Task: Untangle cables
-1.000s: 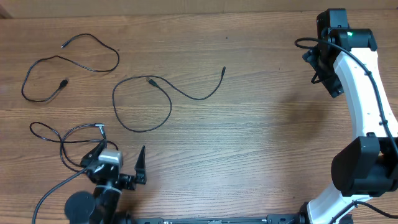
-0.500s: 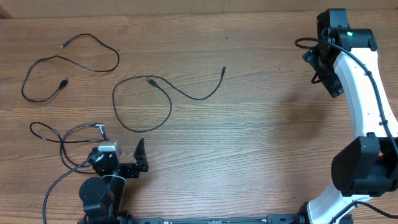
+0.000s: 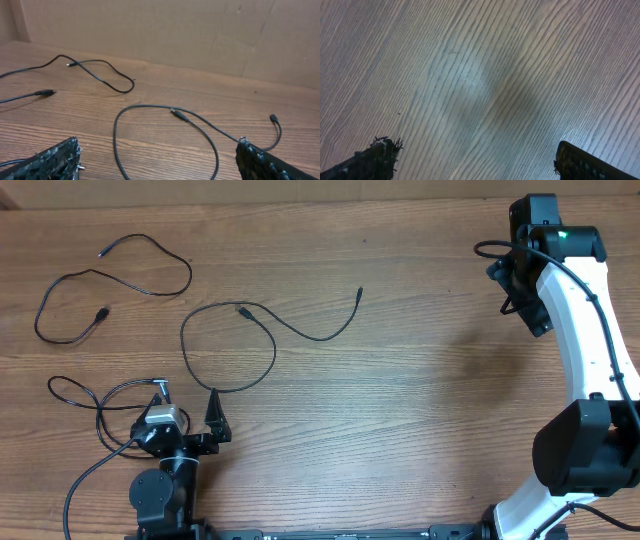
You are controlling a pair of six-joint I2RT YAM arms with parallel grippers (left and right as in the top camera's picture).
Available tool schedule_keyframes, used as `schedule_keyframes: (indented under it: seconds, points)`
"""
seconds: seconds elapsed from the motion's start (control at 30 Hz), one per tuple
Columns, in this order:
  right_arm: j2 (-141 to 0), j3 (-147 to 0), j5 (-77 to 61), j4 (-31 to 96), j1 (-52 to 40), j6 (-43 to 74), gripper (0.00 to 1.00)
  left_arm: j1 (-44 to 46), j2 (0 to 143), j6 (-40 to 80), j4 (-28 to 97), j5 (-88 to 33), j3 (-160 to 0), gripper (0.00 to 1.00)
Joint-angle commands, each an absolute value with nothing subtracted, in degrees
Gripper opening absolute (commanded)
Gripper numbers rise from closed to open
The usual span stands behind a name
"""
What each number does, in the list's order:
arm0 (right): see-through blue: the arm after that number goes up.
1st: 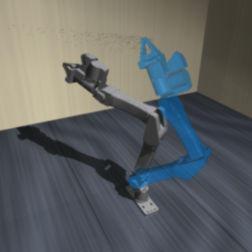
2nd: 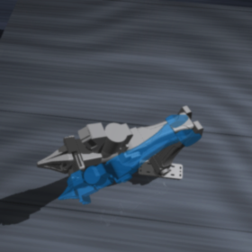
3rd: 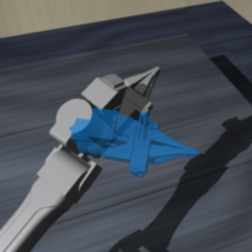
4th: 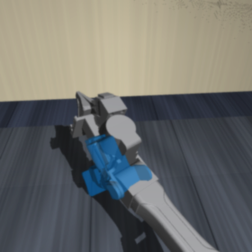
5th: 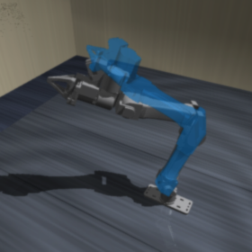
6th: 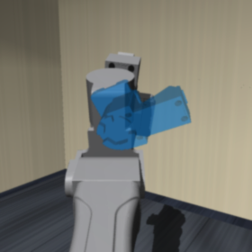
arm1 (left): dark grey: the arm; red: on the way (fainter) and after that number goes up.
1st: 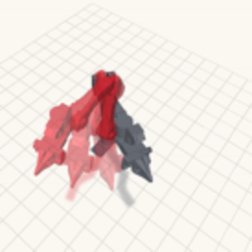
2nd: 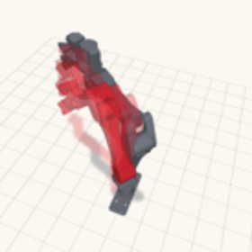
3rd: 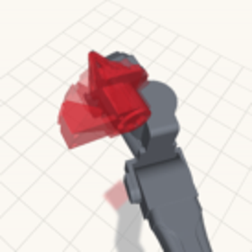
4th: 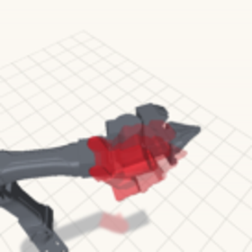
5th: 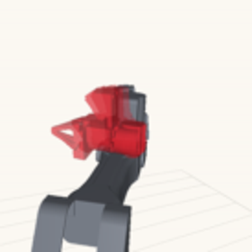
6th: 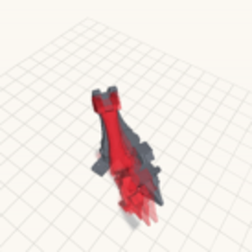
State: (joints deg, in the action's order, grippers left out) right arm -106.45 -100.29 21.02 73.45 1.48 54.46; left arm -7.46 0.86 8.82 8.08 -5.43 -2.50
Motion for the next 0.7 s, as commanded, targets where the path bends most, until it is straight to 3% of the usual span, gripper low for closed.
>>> schedule_keyframes:
  seconds: [0.0, 0.67]
  points:
    - [-106.10, -101.60, 21.80, 73.30, 1.67, 55.11, 1.00, -6.72, 0.19, 7.46, 7.79, -3.55, -1.91, 0.99]
    - [-106.10, -101.60, 21.80, 73.30, 1.67, 55.09, 1.00, -6.72, 0.16, 9.85, 4.21, -2.35, -0.23, 0.99]
